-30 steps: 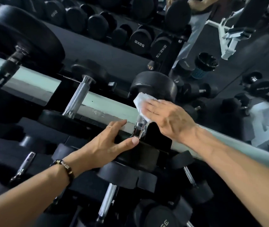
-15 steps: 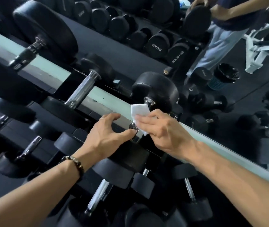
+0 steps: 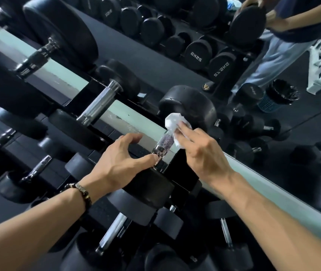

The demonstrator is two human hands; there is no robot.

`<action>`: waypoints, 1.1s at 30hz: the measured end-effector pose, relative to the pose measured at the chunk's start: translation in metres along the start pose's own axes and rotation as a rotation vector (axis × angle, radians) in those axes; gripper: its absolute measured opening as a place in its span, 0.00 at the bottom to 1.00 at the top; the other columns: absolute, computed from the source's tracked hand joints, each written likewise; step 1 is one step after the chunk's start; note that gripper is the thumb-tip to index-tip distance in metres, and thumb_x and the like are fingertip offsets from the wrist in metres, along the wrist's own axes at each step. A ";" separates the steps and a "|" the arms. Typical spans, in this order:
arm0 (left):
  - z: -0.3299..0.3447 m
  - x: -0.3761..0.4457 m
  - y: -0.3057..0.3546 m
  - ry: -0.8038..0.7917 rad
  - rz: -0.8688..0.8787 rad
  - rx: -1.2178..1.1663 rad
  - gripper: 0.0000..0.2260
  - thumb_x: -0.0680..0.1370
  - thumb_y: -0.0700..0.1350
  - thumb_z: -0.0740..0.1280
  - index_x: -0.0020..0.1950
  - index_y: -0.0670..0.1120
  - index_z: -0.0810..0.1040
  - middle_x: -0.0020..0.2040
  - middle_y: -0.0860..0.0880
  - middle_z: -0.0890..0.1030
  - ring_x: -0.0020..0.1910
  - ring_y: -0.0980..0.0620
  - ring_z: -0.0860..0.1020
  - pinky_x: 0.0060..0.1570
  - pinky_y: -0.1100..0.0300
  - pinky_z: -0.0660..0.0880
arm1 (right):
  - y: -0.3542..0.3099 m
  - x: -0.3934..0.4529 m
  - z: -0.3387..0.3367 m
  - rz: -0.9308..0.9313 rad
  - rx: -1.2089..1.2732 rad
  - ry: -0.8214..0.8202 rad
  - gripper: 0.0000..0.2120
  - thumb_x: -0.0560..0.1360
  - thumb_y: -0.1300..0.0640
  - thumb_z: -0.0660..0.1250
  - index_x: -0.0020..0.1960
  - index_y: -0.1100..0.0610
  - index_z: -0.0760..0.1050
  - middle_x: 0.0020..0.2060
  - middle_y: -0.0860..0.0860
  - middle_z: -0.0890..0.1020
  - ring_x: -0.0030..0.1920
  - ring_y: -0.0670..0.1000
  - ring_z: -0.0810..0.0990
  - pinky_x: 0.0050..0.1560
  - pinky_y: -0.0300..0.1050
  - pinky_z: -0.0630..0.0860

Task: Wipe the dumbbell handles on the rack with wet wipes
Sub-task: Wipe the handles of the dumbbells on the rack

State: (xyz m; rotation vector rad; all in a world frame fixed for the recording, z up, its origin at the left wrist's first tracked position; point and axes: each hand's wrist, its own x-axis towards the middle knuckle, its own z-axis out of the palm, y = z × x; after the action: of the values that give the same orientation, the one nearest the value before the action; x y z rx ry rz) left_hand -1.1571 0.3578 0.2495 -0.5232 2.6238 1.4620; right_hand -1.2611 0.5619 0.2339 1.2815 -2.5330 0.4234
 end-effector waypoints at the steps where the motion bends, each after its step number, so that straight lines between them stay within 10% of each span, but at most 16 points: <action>1: 0.000 0.000 0.000 -0.002 0.001 0.000 0.46 0.57 0.73 0.63 0.72 0.54 0.70 0.68 0.57 0.73 0.66 0.58 0.71 0.61 0.62 0.64 | -0.006 -0.003 0.003 0.006 0.037 0.004 0.21 0.73 0.71 0.57 0.61 0.67 0.80 0.63 0.63 0.80 0.42 0.58 0.78 0.45 0.49 0.80; 8: 0.001 0.001 -0.002 0.006 -0.013 0.007 0.44 0.58 0.72 0.63 0.70 0.55 0.72 0.65 0.58 0.75 0.63 0.57 0.73 0.59 0.62 0.66 | -0.006 0.006 0.002 0.026 0.149 -0.027 0.22 0.71 0.73 0.63 0.64 0.66 0.79 0.66 0.63 0.78 0.51 0.59 0.77 0.54 0.54 0.80; 12: 0.001 0.001 0.000 0.014 -0.011 0.005 0.42 0.57 0.72 0.63 0.69 0.55 0.72 0.62 0.60 0.75 0.62 0.59 0.73 0.58 0.63 0.66 | -0.020 0.009 -0.006 0.178 0.445 -0.120 0.21 0.74 0.54 0.69 0.66 0.59 0.80 0.71 0.52 0.75 0.69 0.46 0.73 0.70 0.42 0.70; 20: 0.001 0.003 -0.004 0.021 -0.008 0.000 0.41 0.58 0.72 0.64 0.67 0.55 0.74 0.60 0.60 0.77 0.59 0.61 0.75 0.53 0.70 0.66 | -0.018 0.020 0.017 0.277 0.521 0.105 0.15 0.81 0.64 0.62 0.65 0.60 0.80 0.67 0.55 0.79 0.71 0.48 0.74 0.72 0.41 0.69; 24: 0.001 0.002 -0.003 0.024 0.010 -0.011 0.37 0.59 0.72 0.64 0.64 0.56 0.75 0.59 0.60 0.78 0.59 0.59 0.76 0.60 0.60 0.71 | -0.038 0.006 0.003 0.080 0.634 -0.158 0.25 0.73 0.75 0.59 0.66 0.60 0.79 0.70 0.50 0.76 0.71 0.46 0.73 0.72 0.39 0.69; 33: 0.002 0.001 -0.003 0.024 0.015 -0.016 0.41 0.58 0.72 0.63 0.67 0.56 0.73 0.60 0.61 0.76 0.59 0.62 0.74 0.50 0.74 0.64 | -0.032 0.000 0.011 0.115 0.489 -0.018 0.17 0.81 0.66 0.63 0.69 0.58 0.77 0.70 0.49 0.76 0.69 0.46 0.75 0.69 0.42 0.73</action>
State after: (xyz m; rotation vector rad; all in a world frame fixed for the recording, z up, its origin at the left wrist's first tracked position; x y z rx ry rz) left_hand -1.1577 0.3575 0.2462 -0.5270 2.6424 1.4922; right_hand -1.2364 0.5402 0.2285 1.2907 -2.6191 1.1149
